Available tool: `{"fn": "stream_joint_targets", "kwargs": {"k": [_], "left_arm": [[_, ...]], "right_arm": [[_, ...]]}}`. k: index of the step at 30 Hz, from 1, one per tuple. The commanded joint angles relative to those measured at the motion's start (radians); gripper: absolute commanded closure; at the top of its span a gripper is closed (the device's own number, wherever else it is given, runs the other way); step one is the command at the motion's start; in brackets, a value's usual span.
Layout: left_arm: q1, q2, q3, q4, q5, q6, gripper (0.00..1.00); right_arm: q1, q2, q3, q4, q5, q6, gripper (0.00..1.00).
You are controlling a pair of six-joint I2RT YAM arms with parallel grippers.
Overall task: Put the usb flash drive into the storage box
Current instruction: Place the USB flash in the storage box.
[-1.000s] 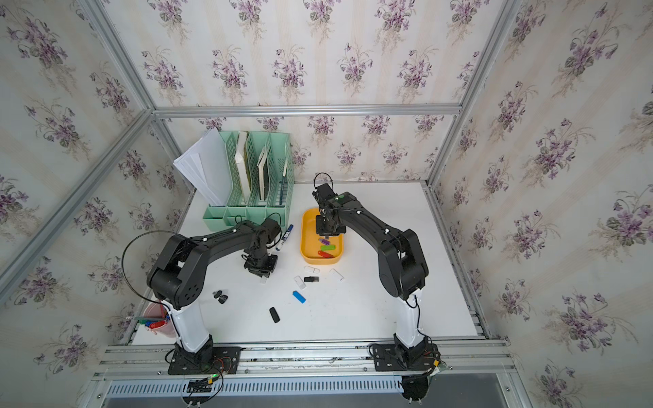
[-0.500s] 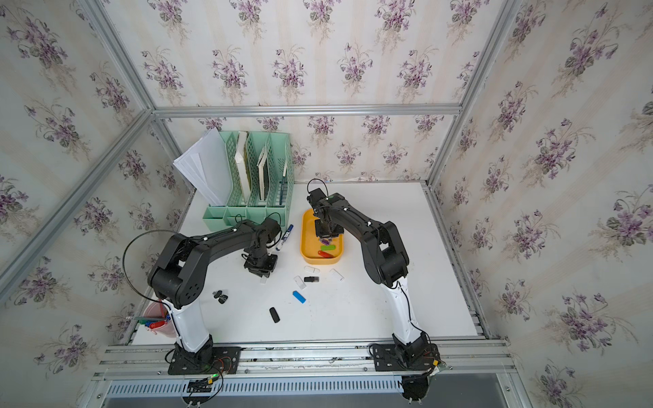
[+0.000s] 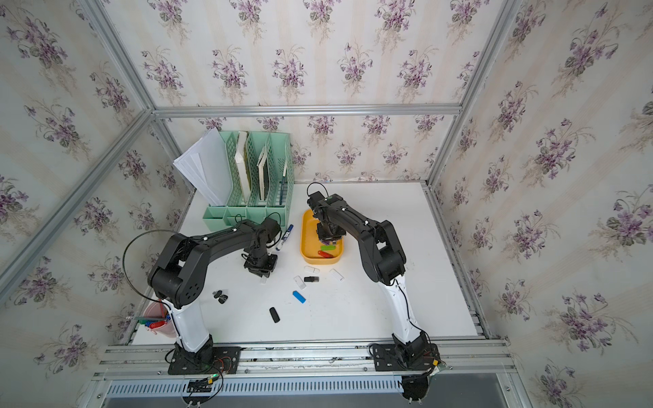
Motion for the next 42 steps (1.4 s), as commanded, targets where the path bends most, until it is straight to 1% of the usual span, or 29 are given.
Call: {"fn": "stream_joint_targets", "kwargs": {"k": [1, 10, 15, 31, 32, 33, 35, 36, 38, 39, 42], "left_arm": [[-0.001, 0.04, -0.028, 0.076, 0.018, -0.001, 0.74], [-0.001, 0.041, -0.032, 0.078, 0.018, 0.001, 0.74], [-0.001, 0.044, -0.031, 0.081, 0.018, -0.001, 0.74], [0.001, 0.045, -0.046, 0.084, 0.017, -0.002, 0.74], [0.001, 0.044, -0.045, 0.083, 0.017, -0.001, 0.74], [0.002, 0.044, -0.045, 0.083, 0.017, -0.001, 0.74], [0.001, 0.046, -0.043, 0.083, 0.017, 0.0, 0.74], [0.001, 0.046, -0.043, 0.083, 0.018, -0.001, 0.74], [0.001, 0.044, -0.043, 0.083, 0.018, -0.001, 0.74], [0.001, 0.044, -0.042, 0.082, 0.018, -0.001, 0.75], [0.001, 0.038, -0.041, 0.077, 0.012, -0.002, 0.75]], "right_arm": [[-0.001, 0.015, 0.02, -0.049, -0.003, -0.008, 0.84], [-0.001, 0.049, 0.05, -0.094, -0.039, -0.02, 0.84], [-0.001, 0.067, 0.07, -0.1, -0.03, -0.027, 0.84], [-0.035, 0.179, 0.238, -0.125, -0.032, -0.071, 0.84], [-0.035, 0.18, 0.239, -0.125, -0.037, -0.074, 0.82], [-0.035, 0.181, 0.242, -0.126, -0.039, -0.073, 0.76], [-0.035, 0.176, 0.243, -0.128, -0.041, -0.07, 0.7], [-0.034, 0.17, 0.24, -0.128, -0.044, -0.067, 0.62], [-0.035, 0.144, 0.23, -0.112, -0.049, -0.066, 0.54], [-0.035, 0.126, 0.22, -0.101, -0.054, -0.066, 0.52], [-0.035, 0.066, 0.197, -0.079, -0.057, -0.059, 0.5]]}}
